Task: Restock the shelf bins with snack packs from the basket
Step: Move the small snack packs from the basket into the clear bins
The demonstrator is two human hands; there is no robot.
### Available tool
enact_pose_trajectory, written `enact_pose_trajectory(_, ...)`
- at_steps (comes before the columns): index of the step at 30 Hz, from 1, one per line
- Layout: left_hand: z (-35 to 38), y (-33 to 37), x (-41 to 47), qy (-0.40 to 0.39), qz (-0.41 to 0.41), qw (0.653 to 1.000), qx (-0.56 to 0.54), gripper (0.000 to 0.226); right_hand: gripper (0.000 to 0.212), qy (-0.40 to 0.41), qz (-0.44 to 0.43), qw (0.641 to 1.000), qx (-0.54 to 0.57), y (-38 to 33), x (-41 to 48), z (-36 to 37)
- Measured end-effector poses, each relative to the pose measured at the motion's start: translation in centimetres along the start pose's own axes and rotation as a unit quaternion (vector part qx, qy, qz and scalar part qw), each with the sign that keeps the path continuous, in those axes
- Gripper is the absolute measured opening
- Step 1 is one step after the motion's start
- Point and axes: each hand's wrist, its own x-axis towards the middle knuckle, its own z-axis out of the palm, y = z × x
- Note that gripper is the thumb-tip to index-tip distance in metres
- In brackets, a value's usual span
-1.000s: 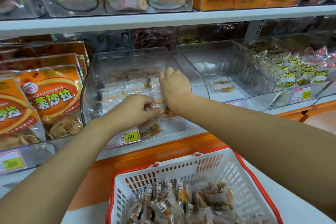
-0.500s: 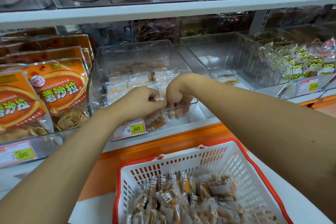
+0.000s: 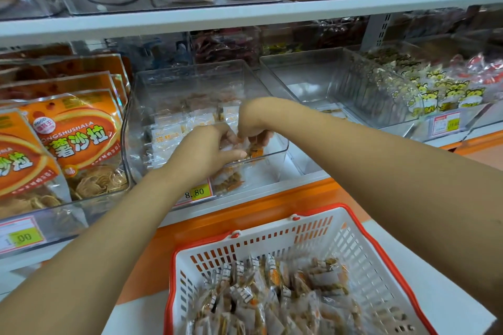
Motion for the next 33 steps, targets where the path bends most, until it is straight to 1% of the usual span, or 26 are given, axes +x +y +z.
enact_pose_trajectory(2, 0.0, 0.2, -0.8, 0.057, 0.043, 0.997, 0.025, 0.028, 0.034, 0.135, -0.029, 0.990, -0.007, 0.5, -1.5, -0.2)
enact_pose_trajectory(4, -0.2, 0.6, -2.2, 0.131, 0.106, 0.985, 0.028, 0.023, 0.035, 0.253, -0.053, 0.964, 0.058, 1.8, -3.1, 0.6)
enact_pose_trajectory(5, -0.2, 0.8, -2.9, 0.159, 0.136, 0.977, 0.033, 0.026, 0.035, 0.293, -0.060, 0.949, 0.104, 2.5, -4.0, 1.4)
enact_pose_trajectory(6, -0.1, 1.1, -3.6, 0.172, 0.155, 0.972, 0.037, 0.032, 0.036, 0.317, -0.065, 0.936, 0.140, 3.3, -4.9, 2.6)
enact_pose_trajectory(7, 0.1, 1.5, -4.4, 0.173, 0.163, 0.971, 0.033, 0.037, 0.038, 0.323, -0.069, 0.929, 0.169, 4.1, -5.7, 4.0)
enact_pose_trajectory(9, 1.1, 2.1, -5.9, 0.149, 0.158, 0.976, -0.008, 0.040, 0.044, 0.289, -0.070, 0.931, 0.212, 5.6, -7.0, 7.6)
enact_pose_trajectory(11, 3.1, 3.0, -7.5, 0.092, 0.131, 0.987, -0.026, 0.044, 0.047, 0.218, -0.043, 0.948, 0.227, 7.7, -7.5, 11.5)
enact_pose_trajectory(13, 5.5, 3.5, -8.9, -0.014, 0.089, 0.996, 0.022, 0.045, 0.044, 0.136, -0.003, 0.967, 0.215, 9.9, -7.1, 15.3)
enact_pose_trajectory(14, 6.9, 3.5, -9.6, -0.081, 0.061, 0.993, 0.053, 0.040, 0.040, 0.099, 0.015, 0.975, 0.200, 10.9, -6.8, 17.3)
enact_pose_trajectory(16, 9.6, 3.0, -11.0, -0.199, 0.023, 0.976, 0.084, 0.027, 0.027, 0.033, 0.034, 0.984, 0.172, 12.8, -6.3, 20.9)
enact_pose_trajectory(17, 10.8, 2.6, -11.8, -0.248, 0.013, 0.964, 0.091, 0.025, 0.018, -0.001, 0.039, 0.986, 0.165, 13.5, -6.2, 22.6)
enact_pose_trajectory(18, 12.1, 1.8, -12.5, -0.293, 0.001, 0.951, 0.099, 0.026, 0.013, -0.032, 0.041, 0.985, 0.164, 14.1, -6.3, 24.3)
enact_pose_trajectory(20, 14.1, 0.1, -13.7, -0.362, -0.022, 0.926, 0.107, 0.033, 0.034, -0.086, 0.054, 0.980, 0.171, 15.0, -6.6, 27.4)
enact_pose_trajectory(21, 14.8, -0.7, -14.3, -0.389, -0.029, 0.914, 0.107, 0.034, 0.040, -0.107, 0.055, 0.977, 0.177, 15.2, -6.9, 28.7)
enact_pose_trajectory(23, 15.5, -1.3, -15.1, -0.429, -0.041, 0.897, 0.099, 0.032, 0.044, -0.136, 0.049, 0.969, 0.201, 15.2, -7.6, 31.0)
enact_pose_trajectory(24, 15.7, -1.5, -15.4, -0.439, -0.043, 0.893, 0.091, 0.032, 0.042, -0.143, 0.043, 0.963, 0.225, 15.1, -7.8, 32.0)
enact_pose_trajectory(26, 15.8, -1.4, -15.4, -0.443, -0.051, 0.892, 0.076, 0.032, 0.032, -0.134, 0.034, 0.951, 0.276, 14.6, -8.6, 33.3)
enact_pose_trajectory(27, 15.7, -1.3, -15.3, -0.444, -0.055, 0.891, 0.076, 0.033, 0.027, -0.124, 0.035, 0.950, 0.284, 14.3, -8.9, 33.6)
enact_pose_trajectory(30, 15.7, -0.9, -14.7, -0.450, -0.061, 0.886, 0.096, 0.036, 0.020, -0.093, 0.057, 0.956, 0.274, 14.3, -8.7, 34.0)
enact_pose_trajectory(32, 15.7, -0.4, -14.5, -0.458, -0.061, 0.880, 0.112, 0.039, 0.002, -0.089, 0.081, 0.952, 0.283, 14.9, -8.3, 34.0)
enact_pose_trajectory(33, 15.7, -0.2, -14.4, -0.460, -0.062, 0.878, 0.115, 0.039, 0.012, -0.086, 0.090, 0.950, 0.287, 15.3, -8.1, 34.0)
